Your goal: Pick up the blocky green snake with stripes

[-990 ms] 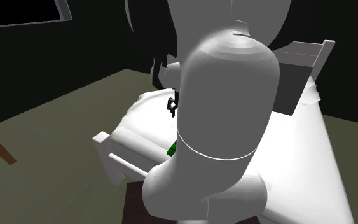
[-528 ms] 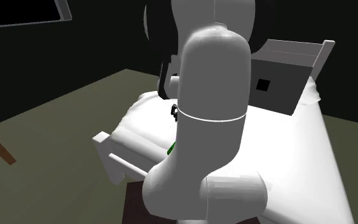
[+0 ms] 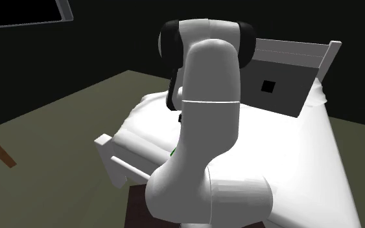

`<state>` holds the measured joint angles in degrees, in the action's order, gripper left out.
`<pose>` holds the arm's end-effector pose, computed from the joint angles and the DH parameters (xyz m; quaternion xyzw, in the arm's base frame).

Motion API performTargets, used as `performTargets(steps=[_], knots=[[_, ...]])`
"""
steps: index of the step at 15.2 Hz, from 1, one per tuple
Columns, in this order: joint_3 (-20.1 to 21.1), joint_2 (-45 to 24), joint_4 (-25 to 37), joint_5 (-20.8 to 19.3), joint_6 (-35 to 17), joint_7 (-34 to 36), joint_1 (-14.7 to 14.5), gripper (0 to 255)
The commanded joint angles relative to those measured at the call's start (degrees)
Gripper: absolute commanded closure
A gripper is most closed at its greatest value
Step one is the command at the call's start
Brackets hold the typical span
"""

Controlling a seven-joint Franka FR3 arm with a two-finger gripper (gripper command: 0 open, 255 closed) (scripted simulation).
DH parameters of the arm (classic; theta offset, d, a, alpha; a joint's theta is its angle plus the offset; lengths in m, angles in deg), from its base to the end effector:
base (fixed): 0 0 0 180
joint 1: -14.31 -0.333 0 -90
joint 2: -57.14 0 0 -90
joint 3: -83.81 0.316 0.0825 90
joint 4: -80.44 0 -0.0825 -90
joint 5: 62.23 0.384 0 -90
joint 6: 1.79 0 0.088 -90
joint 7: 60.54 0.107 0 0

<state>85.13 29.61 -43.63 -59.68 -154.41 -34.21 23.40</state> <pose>0.5590 -0.0773 0.1712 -0.9495 0.3132 -0.0062 0.0169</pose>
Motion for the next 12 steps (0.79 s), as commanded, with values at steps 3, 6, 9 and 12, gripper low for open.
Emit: performTargets(steps=[3, 6, 9, 12], knots=[[-0.1, -3.7, 1.6, 0.2, -2.2, -0.1, 0.3, 0], [0.0, -5.9, 2.2, 0.2, -3.8, -0.2, 0.3, 0], [0.0, -6.3, 2.3, 0.2, -4.1, -0.2, 0.3, 255], [0.0, -6.2, 2.2, 0.2, -4.1, -0.2, 0.3, 255]])
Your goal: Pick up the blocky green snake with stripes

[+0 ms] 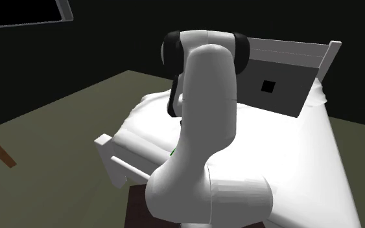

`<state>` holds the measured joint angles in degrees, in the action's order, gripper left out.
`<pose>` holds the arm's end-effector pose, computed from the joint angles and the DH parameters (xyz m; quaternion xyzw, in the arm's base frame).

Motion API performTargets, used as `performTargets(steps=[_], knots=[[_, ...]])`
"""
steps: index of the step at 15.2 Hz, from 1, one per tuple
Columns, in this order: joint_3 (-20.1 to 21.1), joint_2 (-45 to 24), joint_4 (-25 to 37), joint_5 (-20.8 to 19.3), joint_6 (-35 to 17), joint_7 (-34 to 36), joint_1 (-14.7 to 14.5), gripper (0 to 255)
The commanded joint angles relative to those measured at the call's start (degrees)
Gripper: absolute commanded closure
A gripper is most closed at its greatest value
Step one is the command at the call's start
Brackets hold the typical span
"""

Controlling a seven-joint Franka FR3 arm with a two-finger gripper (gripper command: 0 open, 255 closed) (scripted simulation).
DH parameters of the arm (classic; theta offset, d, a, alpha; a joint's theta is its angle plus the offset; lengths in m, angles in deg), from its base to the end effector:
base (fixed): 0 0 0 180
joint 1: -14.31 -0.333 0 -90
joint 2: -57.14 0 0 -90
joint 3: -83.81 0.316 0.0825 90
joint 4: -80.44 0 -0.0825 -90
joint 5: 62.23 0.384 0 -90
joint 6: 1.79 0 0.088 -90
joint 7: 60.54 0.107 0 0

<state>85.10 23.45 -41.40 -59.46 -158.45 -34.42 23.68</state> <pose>0.5623 -0.0813 0.1296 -0.9483 0.3169 -0.0072 0.0174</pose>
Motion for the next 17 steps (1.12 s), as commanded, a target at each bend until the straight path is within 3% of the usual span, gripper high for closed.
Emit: performTargets(steps=[1, 6, 17], knots=[[0.0, -0.1, 0.0, 0.0, 0.0, 0.0, 0.0, 255], [0.0, -0.2, 0.1, 0.0, 0.0, 0.0, 0.0, 255], [-0.1, 7.7, -1.7, -0.1, 6.0, 0.3, 0.0, 255]])
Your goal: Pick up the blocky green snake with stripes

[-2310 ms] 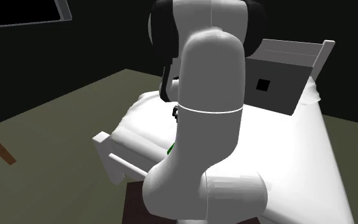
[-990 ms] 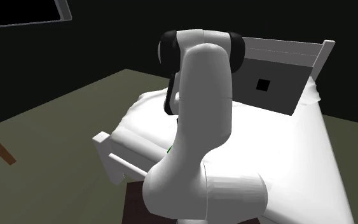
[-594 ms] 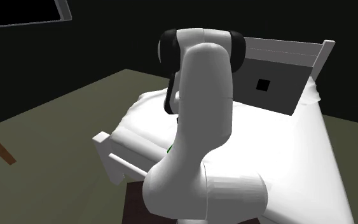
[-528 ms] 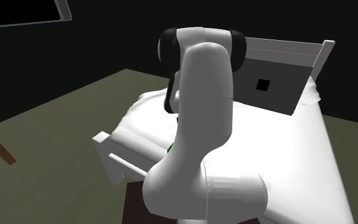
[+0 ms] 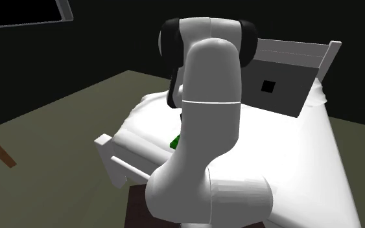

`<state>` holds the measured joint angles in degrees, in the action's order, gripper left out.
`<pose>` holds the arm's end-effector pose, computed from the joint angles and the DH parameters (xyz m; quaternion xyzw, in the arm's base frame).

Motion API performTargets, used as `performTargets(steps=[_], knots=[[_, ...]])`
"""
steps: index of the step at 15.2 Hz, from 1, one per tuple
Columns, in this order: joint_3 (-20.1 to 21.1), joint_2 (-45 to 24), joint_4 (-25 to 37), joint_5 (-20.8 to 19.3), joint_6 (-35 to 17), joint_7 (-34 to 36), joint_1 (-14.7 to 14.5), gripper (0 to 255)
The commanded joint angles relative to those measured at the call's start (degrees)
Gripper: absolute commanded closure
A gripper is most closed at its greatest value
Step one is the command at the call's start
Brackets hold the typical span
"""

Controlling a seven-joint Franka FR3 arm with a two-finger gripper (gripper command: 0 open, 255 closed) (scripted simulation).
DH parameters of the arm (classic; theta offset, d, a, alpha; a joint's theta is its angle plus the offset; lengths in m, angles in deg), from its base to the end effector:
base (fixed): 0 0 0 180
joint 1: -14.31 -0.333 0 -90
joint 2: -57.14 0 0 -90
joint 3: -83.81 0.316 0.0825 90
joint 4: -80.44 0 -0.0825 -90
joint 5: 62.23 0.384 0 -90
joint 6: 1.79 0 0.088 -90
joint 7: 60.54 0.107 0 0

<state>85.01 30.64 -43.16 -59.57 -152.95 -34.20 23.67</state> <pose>0.5618 -0.0816 0.1819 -0.9483 0.3168 -0.0066 0.0173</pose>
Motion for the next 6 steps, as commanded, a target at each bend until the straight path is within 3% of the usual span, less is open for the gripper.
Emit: performTargets(steps=[1, 6], knots=[[0.0, 1.2, -0.1, 0.0, 1.1, 0.1, 0.0, 255], [0.0, 3.3, -0.3, -0.1, 3.0, 0.2, 0.0, 255]])
